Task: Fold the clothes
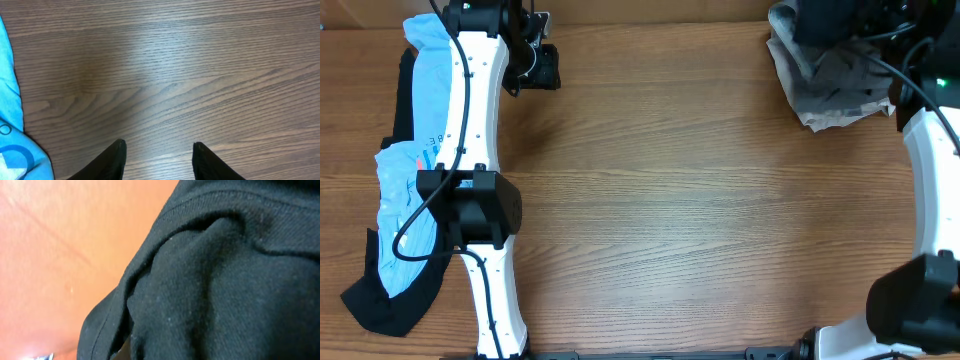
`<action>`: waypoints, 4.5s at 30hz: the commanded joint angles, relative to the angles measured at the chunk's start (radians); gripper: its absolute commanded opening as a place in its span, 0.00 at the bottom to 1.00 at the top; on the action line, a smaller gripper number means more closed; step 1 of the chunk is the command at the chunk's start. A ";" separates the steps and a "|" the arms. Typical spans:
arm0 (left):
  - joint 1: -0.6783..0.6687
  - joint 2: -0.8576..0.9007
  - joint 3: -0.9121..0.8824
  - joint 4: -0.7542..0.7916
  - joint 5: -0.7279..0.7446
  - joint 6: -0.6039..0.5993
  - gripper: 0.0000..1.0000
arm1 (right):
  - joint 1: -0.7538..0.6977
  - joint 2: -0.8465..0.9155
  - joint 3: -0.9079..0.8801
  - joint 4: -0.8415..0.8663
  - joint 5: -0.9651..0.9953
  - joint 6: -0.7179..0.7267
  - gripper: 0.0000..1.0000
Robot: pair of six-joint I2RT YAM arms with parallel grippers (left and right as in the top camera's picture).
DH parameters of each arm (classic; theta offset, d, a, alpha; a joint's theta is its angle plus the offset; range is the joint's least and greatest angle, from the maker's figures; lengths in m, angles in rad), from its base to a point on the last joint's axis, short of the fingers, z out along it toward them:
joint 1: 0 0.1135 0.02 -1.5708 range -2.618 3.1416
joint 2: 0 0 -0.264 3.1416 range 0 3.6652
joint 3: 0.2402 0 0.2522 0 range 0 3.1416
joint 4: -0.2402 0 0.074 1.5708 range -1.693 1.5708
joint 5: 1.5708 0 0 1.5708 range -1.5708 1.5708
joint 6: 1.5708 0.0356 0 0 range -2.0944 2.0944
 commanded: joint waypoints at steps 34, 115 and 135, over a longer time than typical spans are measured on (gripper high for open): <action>0.010 0.000 -0.010 0.016 -0.010 0.013 0.64 | -0.138 0.022 0.061 -0.052 0.013 -0.116 0.63; 0.010 0.000 -0.010 0.038 -0.010 0.013 1.00 | 0.216 -1.083 -0.414 -0.488 0.262 -0.285 1.00; 0.010 0.000 -0.010 0.038 -0.010 0.013 1.00 | 0.214 -1.669 -1.434 0.228 0.218 -0.257 1.00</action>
